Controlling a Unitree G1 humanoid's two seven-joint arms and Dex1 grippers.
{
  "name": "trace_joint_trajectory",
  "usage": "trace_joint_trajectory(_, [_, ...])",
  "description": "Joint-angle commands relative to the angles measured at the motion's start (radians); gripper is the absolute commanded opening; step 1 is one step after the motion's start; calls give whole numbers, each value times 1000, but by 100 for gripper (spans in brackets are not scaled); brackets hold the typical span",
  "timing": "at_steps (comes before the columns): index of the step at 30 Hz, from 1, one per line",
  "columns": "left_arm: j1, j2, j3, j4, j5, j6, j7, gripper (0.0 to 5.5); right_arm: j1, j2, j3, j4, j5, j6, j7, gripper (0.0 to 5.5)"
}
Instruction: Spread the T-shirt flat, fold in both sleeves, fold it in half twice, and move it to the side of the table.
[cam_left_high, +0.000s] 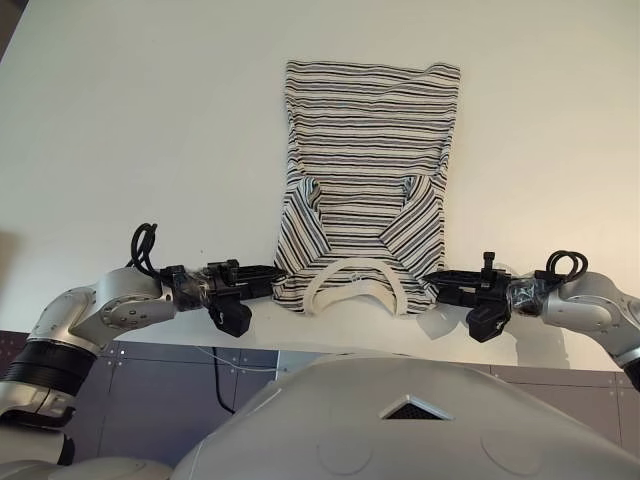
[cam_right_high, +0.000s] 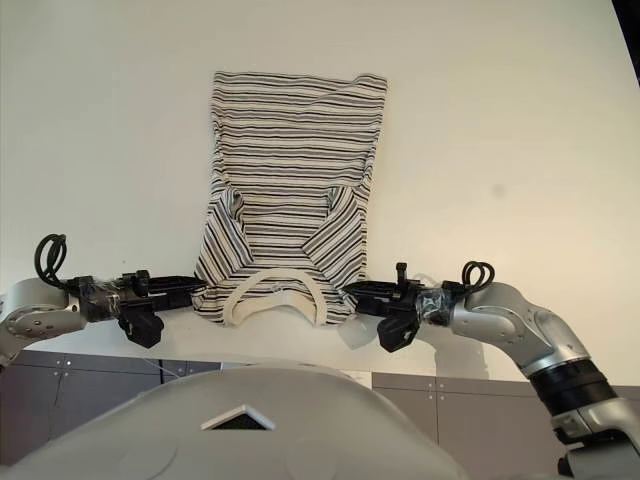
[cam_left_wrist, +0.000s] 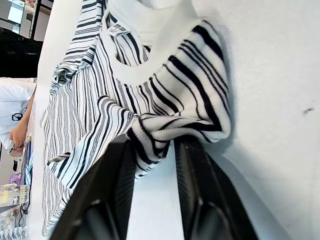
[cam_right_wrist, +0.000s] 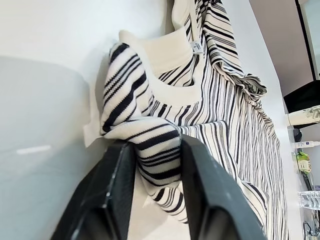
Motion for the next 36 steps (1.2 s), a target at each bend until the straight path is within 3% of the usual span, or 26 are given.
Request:
trace_joint_trajectory(1, [27,4,-75,71,152,34,-53,52,-19,6,10,42,-57,0,8,64])
trace_joint_trajectory(4, [81,19,-79,21,16,101,-101,12,-9,-16,15,48,-3,14,37,11])
trace_joint_trajectory(9, [305,167,-121,-335,-455,423,-290,12,140,-221,35,-147,371,231,264,11])
trace_joint_trajectory(13, [441,251,-115,-483,-664,594,-376,12,301,-398,23,-342,718,456,426,11])
trace_joint_trajectory(17, [493,257,-19,-591,-891,729,-384,12,345,-428,-75,-434,992,641,465,11])
trace_joint_trajectory(22, [149,11,135,-517,-1159,1065,-200,12,13,-169,-141,-339,1100,1019,250,11])
trace_joint_trajectory(26, [-99,-166,139,-406,-1114,1215,-111,12,-251,85,-146,-180,1002,1151,77,11])
trace_joint_trajectory(30, [-327,-318,129,-173,-957,1220,-59,12,-378,270,-131,-41,817,1137,-67,11])
trace_joint_trajectory(36, [-418,-435,91,67,-748,1114,-82,12,-460,398,-124,108,643,1102,-103,11])
